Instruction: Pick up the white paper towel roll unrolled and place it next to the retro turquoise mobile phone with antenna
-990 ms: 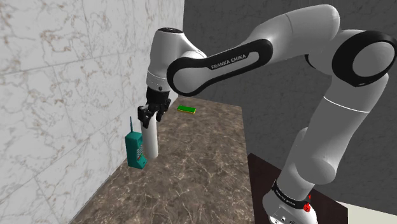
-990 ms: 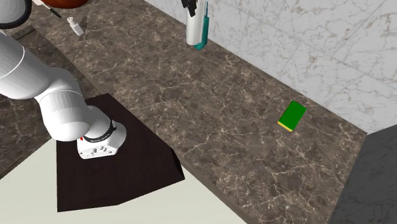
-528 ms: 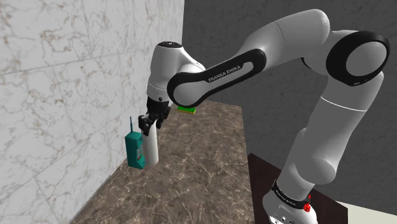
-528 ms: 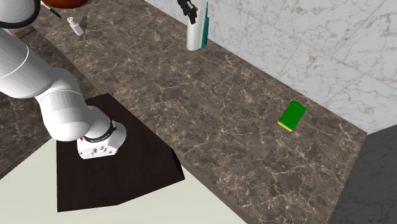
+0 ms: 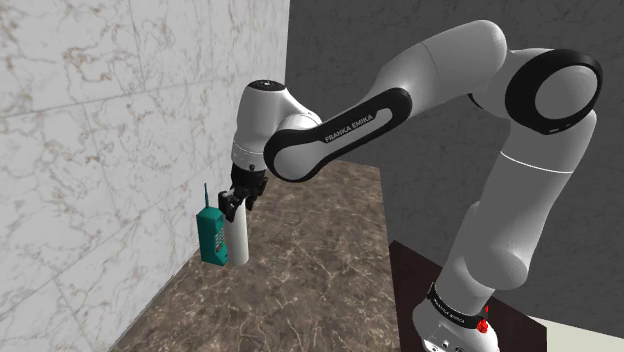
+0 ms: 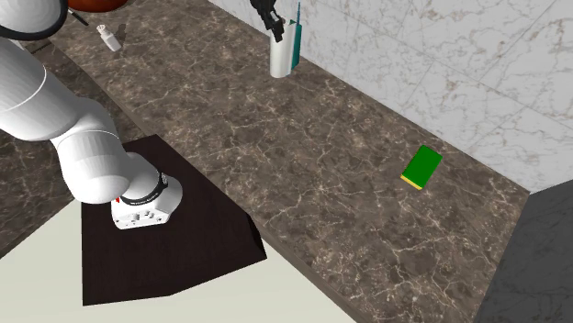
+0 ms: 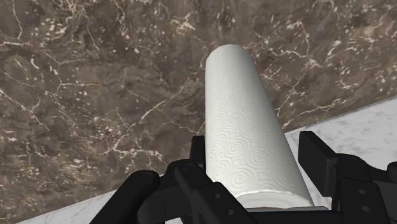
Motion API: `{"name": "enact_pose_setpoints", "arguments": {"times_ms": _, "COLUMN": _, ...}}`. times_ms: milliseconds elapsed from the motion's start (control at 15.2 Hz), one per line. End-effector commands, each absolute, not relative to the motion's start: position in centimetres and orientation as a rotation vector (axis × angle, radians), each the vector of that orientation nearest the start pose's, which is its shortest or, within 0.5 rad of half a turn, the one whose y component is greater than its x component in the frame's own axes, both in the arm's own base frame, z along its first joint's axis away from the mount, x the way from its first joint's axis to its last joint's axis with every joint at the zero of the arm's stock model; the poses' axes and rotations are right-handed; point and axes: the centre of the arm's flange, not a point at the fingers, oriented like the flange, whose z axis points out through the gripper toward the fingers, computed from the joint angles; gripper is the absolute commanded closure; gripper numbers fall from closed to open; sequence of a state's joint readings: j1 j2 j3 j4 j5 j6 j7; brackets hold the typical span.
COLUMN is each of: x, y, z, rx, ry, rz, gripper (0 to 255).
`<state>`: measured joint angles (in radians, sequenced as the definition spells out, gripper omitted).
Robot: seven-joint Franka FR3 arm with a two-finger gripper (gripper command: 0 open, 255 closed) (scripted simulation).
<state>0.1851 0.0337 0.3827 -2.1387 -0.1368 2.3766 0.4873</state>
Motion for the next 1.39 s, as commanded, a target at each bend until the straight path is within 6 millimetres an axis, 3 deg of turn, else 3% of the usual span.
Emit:
{"name": "enact_pose_setpoints", "arguments": {"times_ms": 0, "x": 47.7, "y": 30.1, "z": 41.1, "rx": -3.086, "ry": -0.26, "rz": -0.35, "gripper": 255}}
{"name": "enact_pose_setpoints", "arguments": {"times_ms": 132, "x": 47.7, "y": 30.1, "z": 41.1, "rx": -3.086, "ry": -0.26, "rz": -0.35, "gripper": 255}}
{"name": "enact_pose_setpoints", "arguments": {"times_ms": 198, "x": 47.7, "y": 30.1, "z": 41.1, "rx": -3.086, "ry": -0.26, "rz": -0.35, "gripper": 0}}
{"name": "enact_pose_setpoints", "arguments": {"times_ms": 528, "x": 47.7, "y": 30.1, "z": 41.1, "rx": -3.086, "ry": -0.26, "rz": -0.35, "gripper": 0}}
{"name": "enact_pose_setpoints", "arguments": {"times_ms": 792, "x": 46.6, "y": 29.9, "z": 46.0, "rx": -3.086, "ry": -0.26, "rz": -0.35, "gripper": 0}}
{"name": "enact_pose_setpoints", "arguments": {"times_ms": 1320, "x": 46.6, "y": 29.9, "z": 46.0, "rx": -3.086, "ry": -0.26, "rz": -0.35, "gripper": 0}}
